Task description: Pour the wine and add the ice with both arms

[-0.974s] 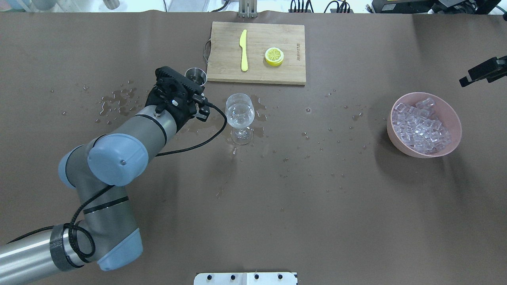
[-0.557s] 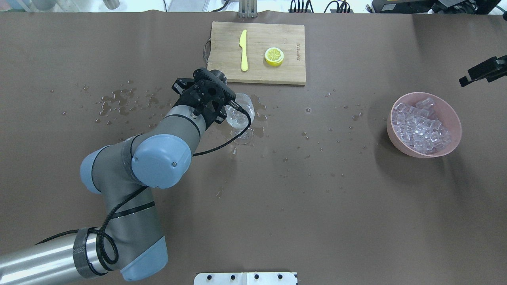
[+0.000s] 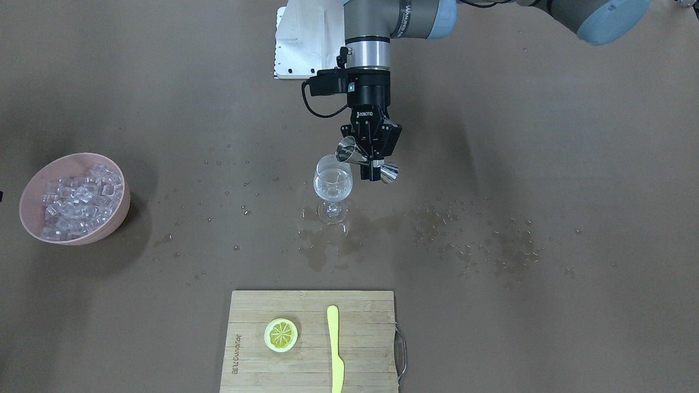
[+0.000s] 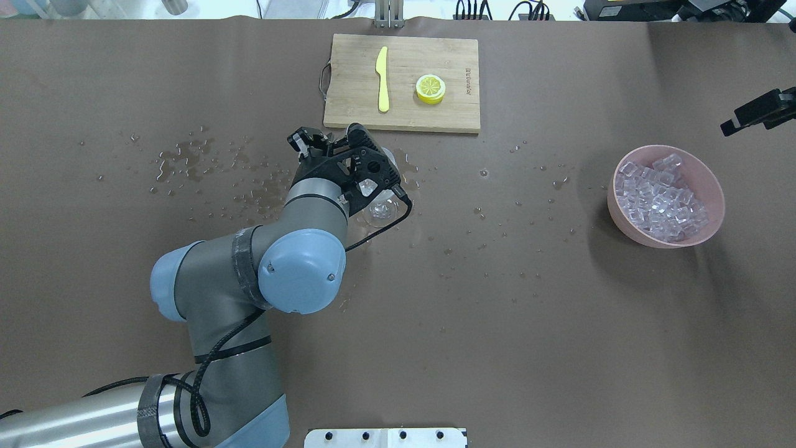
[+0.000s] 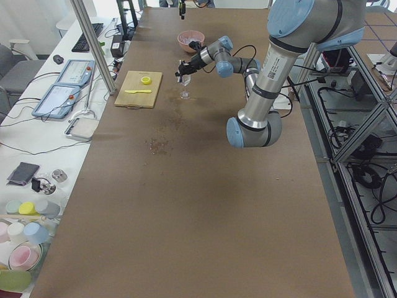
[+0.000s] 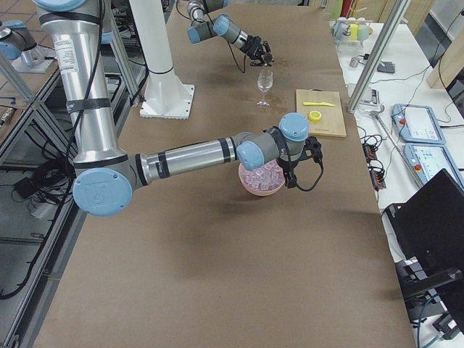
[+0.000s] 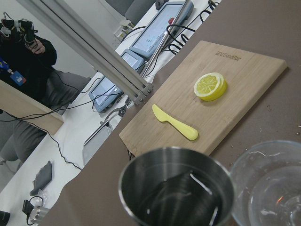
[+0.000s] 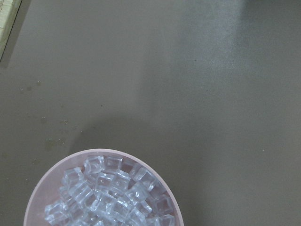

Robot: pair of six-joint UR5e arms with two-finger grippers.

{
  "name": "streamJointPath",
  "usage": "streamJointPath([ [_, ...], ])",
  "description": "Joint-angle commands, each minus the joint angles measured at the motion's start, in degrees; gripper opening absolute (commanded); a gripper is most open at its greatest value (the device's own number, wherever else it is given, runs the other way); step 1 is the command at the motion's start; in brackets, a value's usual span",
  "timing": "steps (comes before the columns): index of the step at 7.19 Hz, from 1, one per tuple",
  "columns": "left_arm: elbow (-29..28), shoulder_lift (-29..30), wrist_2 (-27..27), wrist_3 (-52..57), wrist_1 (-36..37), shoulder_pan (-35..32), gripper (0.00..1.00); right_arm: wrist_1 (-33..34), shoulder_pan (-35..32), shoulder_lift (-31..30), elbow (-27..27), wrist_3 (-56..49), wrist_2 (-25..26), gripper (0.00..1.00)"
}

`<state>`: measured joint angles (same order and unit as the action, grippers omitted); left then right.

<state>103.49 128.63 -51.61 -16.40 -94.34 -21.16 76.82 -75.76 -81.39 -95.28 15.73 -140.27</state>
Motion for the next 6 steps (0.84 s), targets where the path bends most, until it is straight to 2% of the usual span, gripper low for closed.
streamJointPath([
  [1,-0.2,1.9,0.3,4.5,5.5,0.2,0.00,0.0,0.0,0.1,0.1,0.1,0.0,1.00],
  [3,-0.8,2.5,0.3,5.5,7.8,0.2,0.00,0.0,0.0,0.1,-0.1,0.0,0.0,1.00],
  [4,-0.8,2.5,0.3,9.4,8.0,0.1,0.00,0.0,0.0,0.1,-0.1,0.4,0.0,1.00],
  [6,-0.8,4.2,2.1,14.5,13.7,0.1,0.00,-0.4,0.0,0.1,-0.7,1.8,0.0,1.00],
])
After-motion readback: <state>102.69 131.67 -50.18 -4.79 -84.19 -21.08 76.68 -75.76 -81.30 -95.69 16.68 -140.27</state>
